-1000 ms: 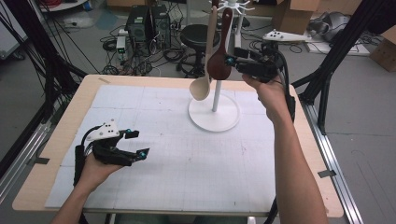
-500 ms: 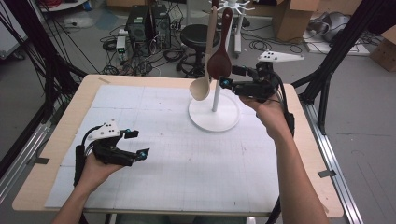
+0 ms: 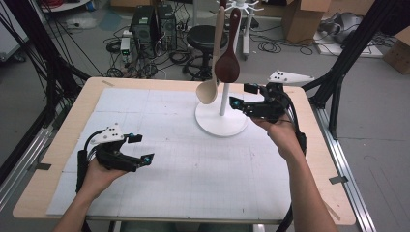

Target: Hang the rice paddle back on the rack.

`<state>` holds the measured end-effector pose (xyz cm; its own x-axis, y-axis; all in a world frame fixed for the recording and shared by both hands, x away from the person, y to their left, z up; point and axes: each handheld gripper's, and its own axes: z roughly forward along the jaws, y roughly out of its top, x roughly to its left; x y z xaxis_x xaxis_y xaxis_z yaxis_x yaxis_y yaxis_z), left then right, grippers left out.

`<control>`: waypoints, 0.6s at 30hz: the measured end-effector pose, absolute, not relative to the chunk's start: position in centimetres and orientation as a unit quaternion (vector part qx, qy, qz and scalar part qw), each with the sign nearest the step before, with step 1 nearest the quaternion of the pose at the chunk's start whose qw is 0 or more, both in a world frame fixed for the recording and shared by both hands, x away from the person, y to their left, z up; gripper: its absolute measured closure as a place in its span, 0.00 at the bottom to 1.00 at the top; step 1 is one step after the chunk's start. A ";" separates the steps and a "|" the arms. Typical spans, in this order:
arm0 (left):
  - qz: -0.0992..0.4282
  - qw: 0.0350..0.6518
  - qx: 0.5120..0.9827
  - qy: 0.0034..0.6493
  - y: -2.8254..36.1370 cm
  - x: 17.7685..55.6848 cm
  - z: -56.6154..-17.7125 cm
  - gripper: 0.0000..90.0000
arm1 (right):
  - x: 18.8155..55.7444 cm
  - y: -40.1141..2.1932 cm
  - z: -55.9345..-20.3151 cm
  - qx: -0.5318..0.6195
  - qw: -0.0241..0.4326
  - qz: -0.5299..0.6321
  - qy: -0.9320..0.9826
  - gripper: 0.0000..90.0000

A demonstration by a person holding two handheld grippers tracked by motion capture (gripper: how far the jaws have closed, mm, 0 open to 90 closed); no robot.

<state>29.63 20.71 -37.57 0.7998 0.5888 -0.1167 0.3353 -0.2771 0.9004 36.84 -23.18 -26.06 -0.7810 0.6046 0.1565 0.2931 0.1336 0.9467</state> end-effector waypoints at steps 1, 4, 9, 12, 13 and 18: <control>0.121 0.525 0.789 0.294 20.7 29.6 -37.6 0.17 | 36.7 -23.3 -26.3 0.302 0.134 0.582 0.743 0.18; 0.121 0.525 0.789 0.296 20.8 29.6 -37.6 0.16 | 36.4 -23.6 -27.2 0.308 0.126 0.589 0.737 0.18; 0.123 0.526 0.787 0.298 21.0 29.6 -37.6 0.15 | 36.1 -23.8 -28.4 0.312 0.131 0.580 0.741 0.17; 0.123 0.525 0.786 0.301 21.0 29.6 -37.6 0.15 | 35.9 -23.8 -29.1 0.311 0.133 0.574 0.746 0.17; 0.122 0.527 0.785 0.302 21.0 29.6 -37.6 0.15 | 35.8 -23.8 -29.3 0.311 0.131 0.573 0.747 0.17; 0.125 0.526 0.785 0.303 21.2 29.6 -37.6 0.14 | 35.4 -23.6 -30.5 0.304 0.131 0.561 0.759 0.17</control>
